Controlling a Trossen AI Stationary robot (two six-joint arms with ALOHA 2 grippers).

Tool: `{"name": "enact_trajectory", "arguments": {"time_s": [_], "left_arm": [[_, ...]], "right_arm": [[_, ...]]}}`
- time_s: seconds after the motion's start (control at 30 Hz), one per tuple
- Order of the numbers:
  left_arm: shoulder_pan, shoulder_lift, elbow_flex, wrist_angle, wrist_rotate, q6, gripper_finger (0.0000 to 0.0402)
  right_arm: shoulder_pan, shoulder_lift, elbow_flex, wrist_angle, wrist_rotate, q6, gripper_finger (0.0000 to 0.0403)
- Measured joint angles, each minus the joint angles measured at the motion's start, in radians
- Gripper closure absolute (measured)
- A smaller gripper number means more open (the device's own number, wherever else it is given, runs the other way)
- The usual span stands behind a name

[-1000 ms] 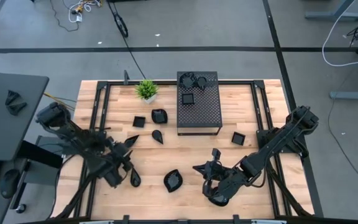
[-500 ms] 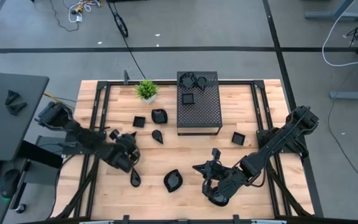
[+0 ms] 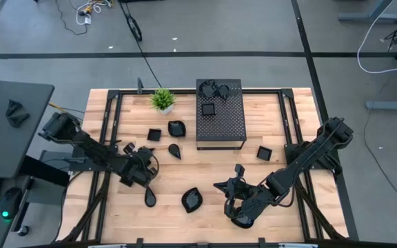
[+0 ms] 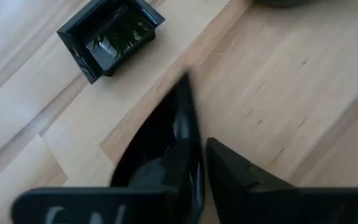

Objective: Pick & Place Mini shaped plates
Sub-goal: Stack the drop shaped plate on top of the drop shaped plates on the shelf

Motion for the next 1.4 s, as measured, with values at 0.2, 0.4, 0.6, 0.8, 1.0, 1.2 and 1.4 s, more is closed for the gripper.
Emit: {"name": "enact_trajectory", "arguments": {"time_s": [0.2,0.4,0.6,0.8,1.0,1.2,1.4], "left_arm": [[-0.024,-0.001,0.001,-0.004,0.008,0.007,0.0393],[-0.069,-0.005,0.025,-0.036,0.025,0.017,0.0387],[-0.103,-0.004,0.101,-0.04,0.021,0.129,0.0396],[-0.126,-0.004,0.199,-0.038,-0.015,0.273,0.0391],[-0.131,-0.004,0.3,0.064,-0.022,0.525,0.0397],[-0.119,-0.002,0.38,0.275,0.025,0.817,0.0393],[-0.092,-0.002,0.456,0.445,0.243,1.066,0.0397]], "right_arm": [[0.0,0.0,0.0,0.0,0.0,0.0,0.0395],[0.0,0.0,0.0,0.0,0.0,0.0,0.0395],[0.0,0.0,0.0,0.0,0.0,0.0,0.0395],[0.0,0.0,0.0,0.0,0.0,0.0,0.0395],[0.0,0.0,0.0,-0.001,0.0,-0.003,0.0395],[0.0,0.0,0.0,-0.001,-0.03,-0.06,0.0395],[0.0,-0.01,0.0,0.008,-0.109,-0.339,0.0395]]}}
